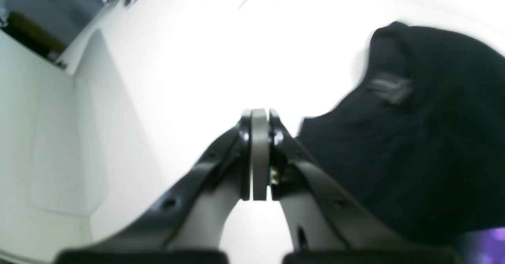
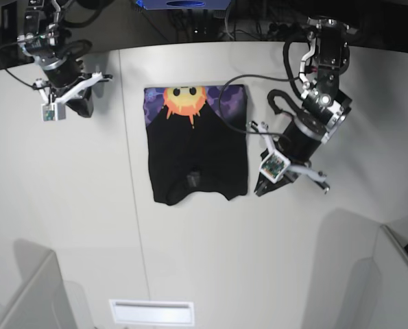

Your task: Fold the T-shirt properly

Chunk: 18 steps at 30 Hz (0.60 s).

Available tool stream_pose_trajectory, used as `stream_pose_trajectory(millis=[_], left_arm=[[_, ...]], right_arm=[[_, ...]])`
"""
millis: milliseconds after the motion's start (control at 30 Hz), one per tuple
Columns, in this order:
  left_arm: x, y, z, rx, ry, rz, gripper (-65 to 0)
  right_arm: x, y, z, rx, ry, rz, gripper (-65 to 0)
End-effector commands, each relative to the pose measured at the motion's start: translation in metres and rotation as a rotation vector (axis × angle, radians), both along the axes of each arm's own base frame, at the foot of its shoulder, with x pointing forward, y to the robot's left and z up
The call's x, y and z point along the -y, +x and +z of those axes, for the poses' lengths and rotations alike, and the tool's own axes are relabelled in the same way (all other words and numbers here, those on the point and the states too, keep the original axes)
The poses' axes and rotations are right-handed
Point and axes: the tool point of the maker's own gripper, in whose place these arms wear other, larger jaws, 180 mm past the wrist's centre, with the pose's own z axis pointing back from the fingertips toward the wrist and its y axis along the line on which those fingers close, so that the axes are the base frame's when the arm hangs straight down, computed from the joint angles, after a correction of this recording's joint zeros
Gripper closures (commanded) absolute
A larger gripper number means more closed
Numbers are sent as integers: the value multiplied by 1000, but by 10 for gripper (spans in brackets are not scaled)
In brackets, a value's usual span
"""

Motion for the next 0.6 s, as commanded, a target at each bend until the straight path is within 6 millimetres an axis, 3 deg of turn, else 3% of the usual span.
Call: stream_pose_trajectory(millis=[0,267,567], left_arm=[[-3,-6,5,36,-37,-5,0],[-65,-62,-22,33,-98,100,0],[-72,-124,-40,-34,-113,48,0]], right_arm=[[0,4,11,56,-28,34,0],[-4,-17,8,88,-156,170,0],[-5,-41,-3,29,-150,176,0]])
